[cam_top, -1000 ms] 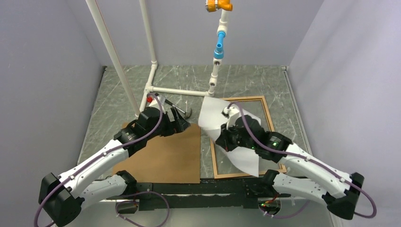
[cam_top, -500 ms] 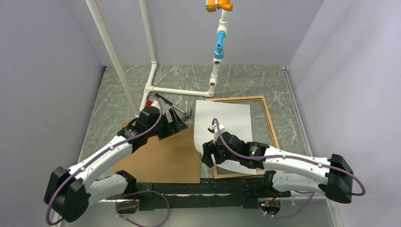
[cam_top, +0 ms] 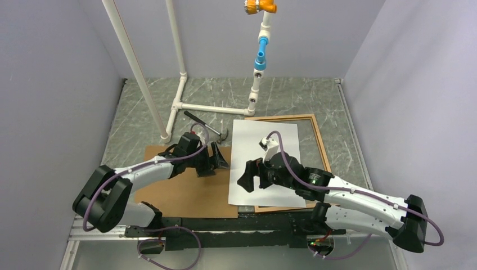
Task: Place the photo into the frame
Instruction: Turn over the photo from the photo frame, then adjust the photo frame item on the photo frame.
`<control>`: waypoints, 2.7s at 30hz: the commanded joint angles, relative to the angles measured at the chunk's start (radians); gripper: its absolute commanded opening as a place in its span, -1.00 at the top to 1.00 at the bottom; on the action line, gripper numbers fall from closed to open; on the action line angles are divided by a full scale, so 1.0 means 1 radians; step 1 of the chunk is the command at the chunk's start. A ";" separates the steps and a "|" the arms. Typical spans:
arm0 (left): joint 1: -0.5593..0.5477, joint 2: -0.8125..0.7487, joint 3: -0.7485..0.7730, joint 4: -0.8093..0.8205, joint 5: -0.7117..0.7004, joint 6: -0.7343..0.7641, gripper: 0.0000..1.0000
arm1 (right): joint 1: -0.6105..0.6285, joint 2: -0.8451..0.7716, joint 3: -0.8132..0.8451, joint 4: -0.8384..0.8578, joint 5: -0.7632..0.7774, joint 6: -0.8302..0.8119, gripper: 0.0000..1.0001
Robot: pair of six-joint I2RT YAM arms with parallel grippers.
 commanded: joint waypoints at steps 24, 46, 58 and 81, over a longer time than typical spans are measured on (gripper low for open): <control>-0.081 0.294 -0.068 0.806 0.208 -0.129 -0.04 | -0.376 -0.146 -0.062 0.023 -0.360 0.108 -0.98; -0.144 0.287 -0.048 0.795 0.050 -0.187 1.00 | -0.384 -0.190 -0.009 -0.043 -0.296 0.112 -0.98; -0.247 0.356 0.071 0.785 -0.019 -0.224 1.00 | -0.387 -0.232 0.014 -0.095 -0.242 0.116 -0.98; -0.330 0.522 0.208 0.791 -0.066 -0.284 1.00 | -0.389 -0.248 0.045 -0.149 -0.199 0.102 -0.99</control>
